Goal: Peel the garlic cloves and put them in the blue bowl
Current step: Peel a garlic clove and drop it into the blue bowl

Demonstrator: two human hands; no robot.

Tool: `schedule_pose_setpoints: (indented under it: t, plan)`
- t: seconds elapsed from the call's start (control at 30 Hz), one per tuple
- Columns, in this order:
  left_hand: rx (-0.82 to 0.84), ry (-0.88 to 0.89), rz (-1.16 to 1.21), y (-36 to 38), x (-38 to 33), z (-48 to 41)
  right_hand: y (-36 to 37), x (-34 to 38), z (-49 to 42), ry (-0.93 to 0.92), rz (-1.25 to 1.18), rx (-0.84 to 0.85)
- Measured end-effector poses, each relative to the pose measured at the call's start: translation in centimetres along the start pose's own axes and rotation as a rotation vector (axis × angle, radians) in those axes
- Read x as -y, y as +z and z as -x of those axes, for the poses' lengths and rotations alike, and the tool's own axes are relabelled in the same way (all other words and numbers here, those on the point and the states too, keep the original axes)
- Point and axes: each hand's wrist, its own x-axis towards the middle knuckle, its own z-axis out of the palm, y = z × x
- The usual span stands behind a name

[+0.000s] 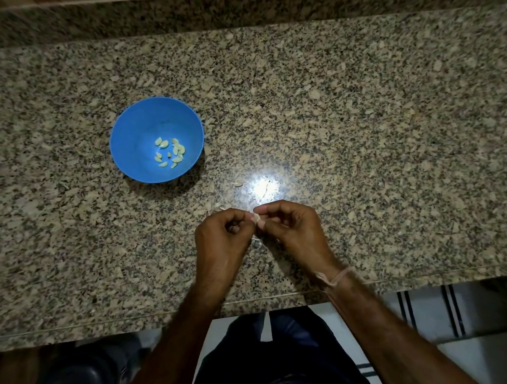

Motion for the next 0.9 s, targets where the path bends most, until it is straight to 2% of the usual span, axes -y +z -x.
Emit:
schedule_pose_setpoints:
  t: [0.2,0.37,0.47,0.9]
  plan:
    - [0.004,0.009,-0.034,0.15,0.22,0.09,-0.10,-0.48,-0.01,-0.061,0.090,-0.008]
    - [0.011,0.004,-0.129,0.45,0.35,-0.13,-0.04,-0.42,0.16,0.038,-0.042,-0.004]
    - [-0.032,0.044,-0.160,0.63,0.78,-0.14,-0.03,-0.34,0.24,0.035,-0.023,-0.019]
    - [0.017,0.053,0.029,0.27,0.50,0.36,0.02,-0.23,0.58,-0.122,0.124,-0.052]
